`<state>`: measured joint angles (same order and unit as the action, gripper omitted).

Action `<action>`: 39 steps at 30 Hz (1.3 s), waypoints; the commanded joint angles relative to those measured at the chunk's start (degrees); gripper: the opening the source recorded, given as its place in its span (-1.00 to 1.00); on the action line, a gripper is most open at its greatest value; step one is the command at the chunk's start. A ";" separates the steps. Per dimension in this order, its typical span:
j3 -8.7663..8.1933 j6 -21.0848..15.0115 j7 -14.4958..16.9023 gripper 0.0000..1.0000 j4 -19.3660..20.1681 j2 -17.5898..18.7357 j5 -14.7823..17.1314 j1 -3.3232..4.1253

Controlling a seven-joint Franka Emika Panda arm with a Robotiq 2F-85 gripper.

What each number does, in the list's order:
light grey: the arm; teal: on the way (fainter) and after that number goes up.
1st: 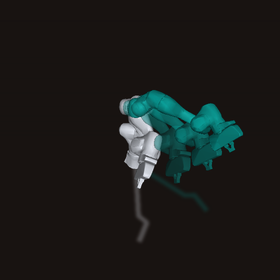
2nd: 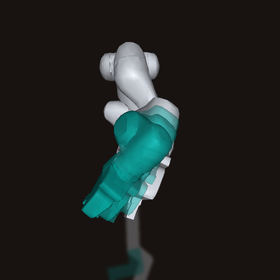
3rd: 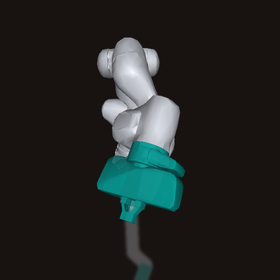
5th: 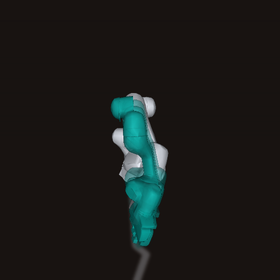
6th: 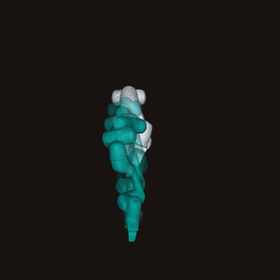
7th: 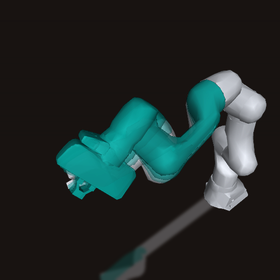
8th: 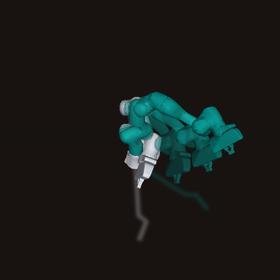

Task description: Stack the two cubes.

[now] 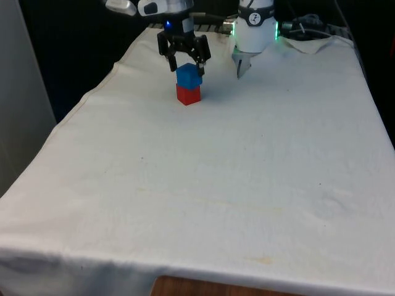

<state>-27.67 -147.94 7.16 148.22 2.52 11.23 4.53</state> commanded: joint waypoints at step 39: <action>2.75 12.66 -2.86 1.00 -7.91 -7.16 -5.39 0.23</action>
<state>-25.15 -135.91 4.81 140.49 -4.24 6.76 4.76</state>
